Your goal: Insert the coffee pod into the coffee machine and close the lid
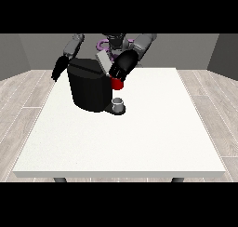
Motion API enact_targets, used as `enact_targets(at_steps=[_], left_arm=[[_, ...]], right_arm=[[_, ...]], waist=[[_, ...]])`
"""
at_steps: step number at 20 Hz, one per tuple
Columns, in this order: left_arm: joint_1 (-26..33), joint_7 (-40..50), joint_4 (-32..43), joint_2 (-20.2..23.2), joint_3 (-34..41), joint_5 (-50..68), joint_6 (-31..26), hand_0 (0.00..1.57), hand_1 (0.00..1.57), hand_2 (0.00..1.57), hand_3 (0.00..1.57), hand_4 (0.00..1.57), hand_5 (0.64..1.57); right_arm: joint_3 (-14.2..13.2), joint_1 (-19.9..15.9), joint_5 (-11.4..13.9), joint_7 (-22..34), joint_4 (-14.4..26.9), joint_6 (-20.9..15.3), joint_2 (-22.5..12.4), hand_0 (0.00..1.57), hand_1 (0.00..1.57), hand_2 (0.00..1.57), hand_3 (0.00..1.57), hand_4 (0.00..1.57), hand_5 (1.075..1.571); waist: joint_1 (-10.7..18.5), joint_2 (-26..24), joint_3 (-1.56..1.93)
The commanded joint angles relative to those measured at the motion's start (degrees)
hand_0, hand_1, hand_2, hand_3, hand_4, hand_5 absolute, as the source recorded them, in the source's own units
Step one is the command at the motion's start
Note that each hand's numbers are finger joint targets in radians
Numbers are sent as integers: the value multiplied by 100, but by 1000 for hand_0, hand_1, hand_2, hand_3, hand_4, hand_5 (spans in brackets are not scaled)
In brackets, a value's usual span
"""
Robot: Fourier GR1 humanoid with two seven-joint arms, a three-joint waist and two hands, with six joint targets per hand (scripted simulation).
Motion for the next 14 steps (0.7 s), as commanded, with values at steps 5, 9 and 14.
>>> enact_targets(at_steps=[5, 9, 14], left_arm=[[41, -213, 14, -17, -112, -177, 146, 1115, 1115, 1136, 1016, 0, 1571], [-88, -249, 290, 130, 177, -78, 359, 1138, 1138, 1136, 963, 0, 1571], [-201, -321, 164, 178, 223, -62, 396, 1247, 1247, 1210, 954, 0, 1571]], right_arm=[[-128, -32, 22, -170, 178, -202, 42, 0, 0, 0, 0, 0, 1571], [216, -203, 128, 603, -340, -130, 173, 0, 0, 0, 0, 0, 1571], [193, 138, 163, -90, -119, -191, 209, 0, 0, 0, 0, 0, 1571]], waist=[[159, 190, -2], [-166, 78, -7], [-144, 151, -3]])
